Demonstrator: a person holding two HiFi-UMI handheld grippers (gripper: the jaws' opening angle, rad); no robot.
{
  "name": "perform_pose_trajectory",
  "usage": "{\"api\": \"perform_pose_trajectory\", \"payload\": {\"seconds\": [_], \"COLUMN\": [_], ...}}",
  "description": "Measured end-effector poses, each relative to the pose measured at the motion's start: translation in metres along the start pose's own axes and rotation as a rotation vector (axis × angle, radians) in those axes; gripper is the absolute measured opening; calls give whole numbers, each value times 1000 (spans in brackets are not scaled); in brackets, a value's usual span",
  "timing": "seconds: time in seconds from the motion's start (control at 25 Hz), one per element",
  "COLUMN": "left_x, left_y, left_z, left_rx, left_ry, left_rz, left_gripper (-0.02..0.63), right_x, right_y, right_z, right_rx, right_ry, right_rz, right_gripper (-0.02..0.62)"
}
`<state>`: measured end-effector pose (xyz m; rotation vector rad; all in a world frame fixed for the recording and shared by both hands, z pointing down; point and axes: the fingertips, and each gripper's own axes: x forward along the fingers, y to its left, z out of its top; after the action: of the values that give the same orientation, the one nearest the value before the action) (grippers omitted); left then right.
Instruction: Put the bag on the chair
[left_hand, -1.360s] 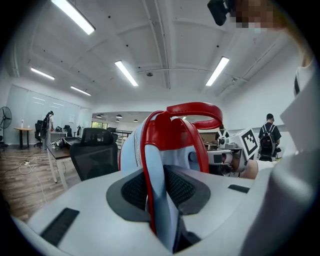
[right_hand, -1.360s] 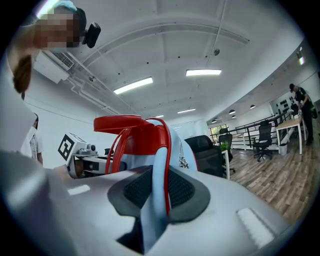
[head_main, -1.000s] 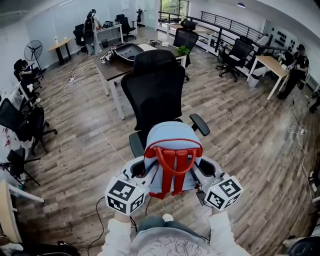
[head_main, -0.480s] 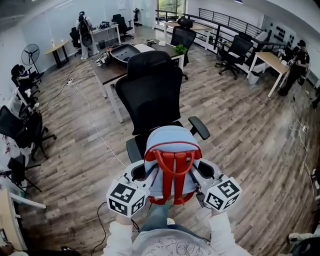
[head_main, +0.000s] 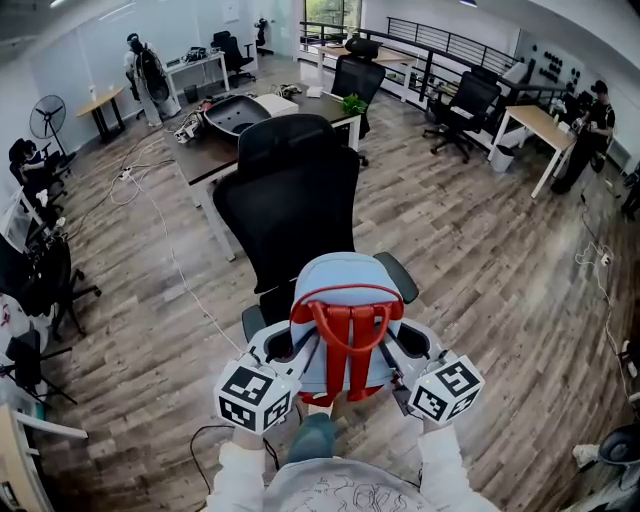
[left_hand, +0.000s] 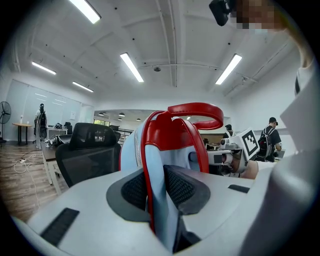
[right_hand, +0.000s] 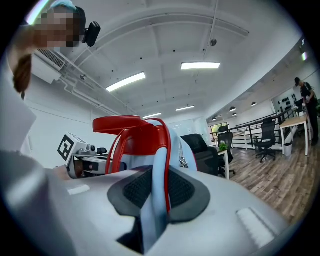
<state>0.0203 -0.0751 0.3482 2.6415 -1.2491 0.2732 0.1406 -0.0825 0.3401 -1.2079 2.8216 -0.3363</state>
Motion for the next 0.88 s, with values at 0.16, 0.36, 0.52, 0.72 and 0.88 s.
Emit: {"api": "perform_pose_trajectory", "payload": {"seconds": [0.16,0.36,0.52,0.72,0.88], "left_x": [31,66,88,107,120], "left_y": [33,76,111,152,178], "left_z": [10,16,12,5,-4], "left_rx": [-5,-24,-39,-58,-83], "left_ry": [9,18,35,64,83], "left_rz": [-14,-28,-25,-18,-14], "left_gripper": [84,84,84,84,84], "right_x": [35,81,119,162,189], "right_y": [-26,-56,-74,-90,-101], "right_z": [5,7,-1,-13,-25], "right_rx": [7,8,14,35,47], "right_ry": [9,26,53,90,124], "right_rz": [-16,-27,-22,-17,-15], "right_gripper": [81,81,81,81,81]}}
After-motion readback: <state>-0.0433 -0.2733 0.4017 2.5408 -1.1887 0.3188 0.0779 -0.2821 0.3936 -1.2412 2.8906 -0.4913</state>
